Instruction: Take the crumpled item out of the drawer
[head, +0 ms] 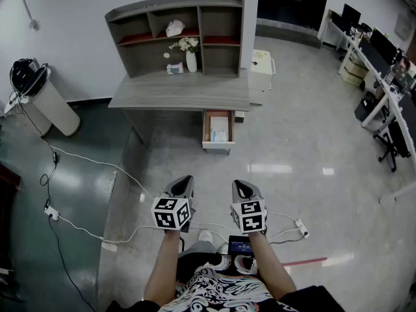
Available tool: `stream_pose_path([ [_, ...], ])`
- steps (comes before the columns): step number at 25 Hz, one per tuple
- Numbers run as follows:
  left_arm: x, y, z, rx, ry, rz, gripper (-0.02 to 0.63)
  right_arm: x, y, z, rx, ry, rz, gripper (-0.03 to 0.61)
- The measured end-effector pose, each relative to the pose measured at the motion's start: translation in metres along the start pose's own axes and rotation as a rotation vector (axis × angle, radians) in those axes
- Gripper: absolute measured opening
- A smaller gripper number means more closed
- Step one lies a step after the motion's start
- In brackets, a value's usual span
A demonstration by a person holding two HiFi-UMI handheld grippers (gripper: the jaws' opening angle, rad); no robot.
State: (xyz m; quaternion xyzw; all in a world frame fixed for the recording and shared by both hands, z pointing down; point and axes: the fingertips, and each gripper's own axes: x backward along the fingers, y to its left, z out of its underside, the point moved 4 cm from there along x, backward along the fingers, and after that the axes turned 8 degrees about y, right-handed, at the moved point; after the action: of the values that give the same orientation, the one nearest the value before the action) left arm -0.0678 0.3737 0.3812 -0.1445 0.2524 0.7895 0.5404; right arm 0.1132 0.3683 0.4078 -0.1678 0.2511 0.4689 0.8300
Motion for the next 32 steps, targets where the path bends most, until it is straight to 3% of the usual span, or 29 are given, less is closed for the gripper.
stream_pose_path([
  [19, -0.007, -0.003, -0.005, 0.017, -0.006, -0.016, 0.008, -0.001, -0.005, -0.007, 0.079, -0.032, -0.017, 0.005],
  [25, -0.056, 0.016, -0.021, 0.028, 0.005, 0.003, 0.007, -0.045, -0.036, -0.014, 0.058, -0.005, 0.004, 0.005],
  [32, -0.157, 0.064, -0.071, 0.035, 0.048, 0.038, 0.008, -0.136, -0.085, -0.059, 0.044, 0.047, 0.029, 0.005],
])
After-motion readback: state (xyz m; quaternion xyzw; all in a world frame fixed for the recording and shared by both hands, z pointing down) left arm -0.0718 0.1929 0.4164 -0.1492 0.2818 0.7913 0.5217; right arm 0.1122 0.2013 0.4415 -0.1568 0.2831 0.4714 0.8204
